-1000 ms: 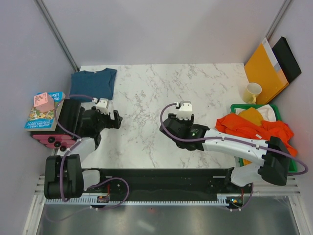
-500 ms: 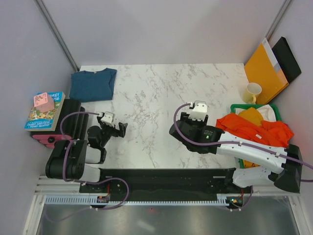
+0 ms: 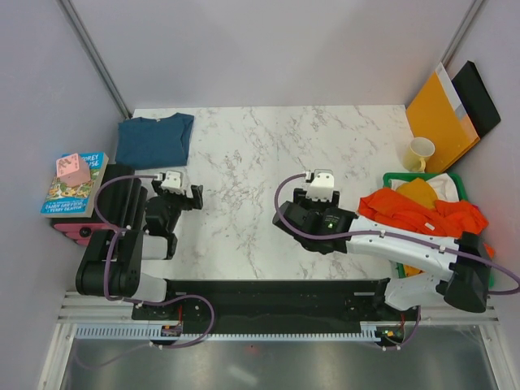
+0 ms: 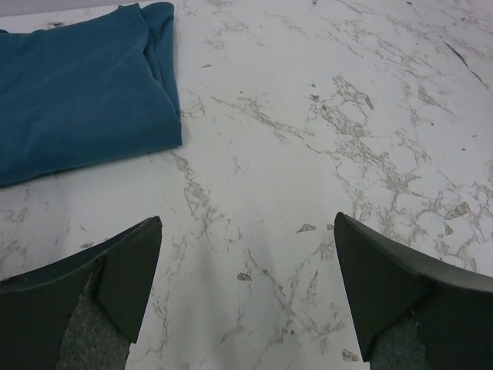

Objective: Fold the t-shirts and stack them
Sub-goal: Neatly place the folded tshirt to the corner

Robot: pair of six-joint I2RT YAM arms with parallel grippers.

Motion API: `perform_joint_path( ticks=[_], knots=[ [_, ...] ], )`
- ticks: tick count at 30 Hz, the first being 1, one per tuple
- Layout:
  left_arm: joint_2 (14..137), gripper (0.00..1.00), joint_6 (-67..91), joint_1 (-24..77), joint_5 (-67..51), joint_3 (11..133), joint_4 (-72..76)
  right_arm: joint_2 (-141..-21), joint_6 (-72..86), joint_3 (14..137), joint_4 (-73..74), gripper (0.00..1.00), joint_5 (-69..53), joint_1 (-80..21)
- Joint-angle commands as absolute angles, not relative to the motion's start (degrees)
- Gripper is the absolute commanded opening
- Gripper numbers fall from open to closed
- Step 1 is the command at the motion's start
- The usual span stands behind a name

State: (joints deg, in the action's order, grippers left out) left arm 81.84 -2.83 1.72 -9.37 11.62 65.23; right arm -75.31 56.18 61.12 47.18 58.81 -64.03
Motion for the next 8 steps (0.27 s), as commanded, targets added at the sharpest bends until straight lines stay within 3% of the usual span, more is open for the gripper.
perform_joint_path(
  ticks=[1, 8],
  knots=[
    [82.27, 1.0, -1.05, 1.76, -4.4, 13.27, 64.16, -76.81, 54.23, 64.33, 45.35, 0.69, 61.08, -64.25],
    [82.09, 1.0, -1.14, 2.2, -3.69, 13.1, 64.25, -79.01, 52.21, 65.04, 43.15, 0.7, 60.56, -64.34]
  ],
)
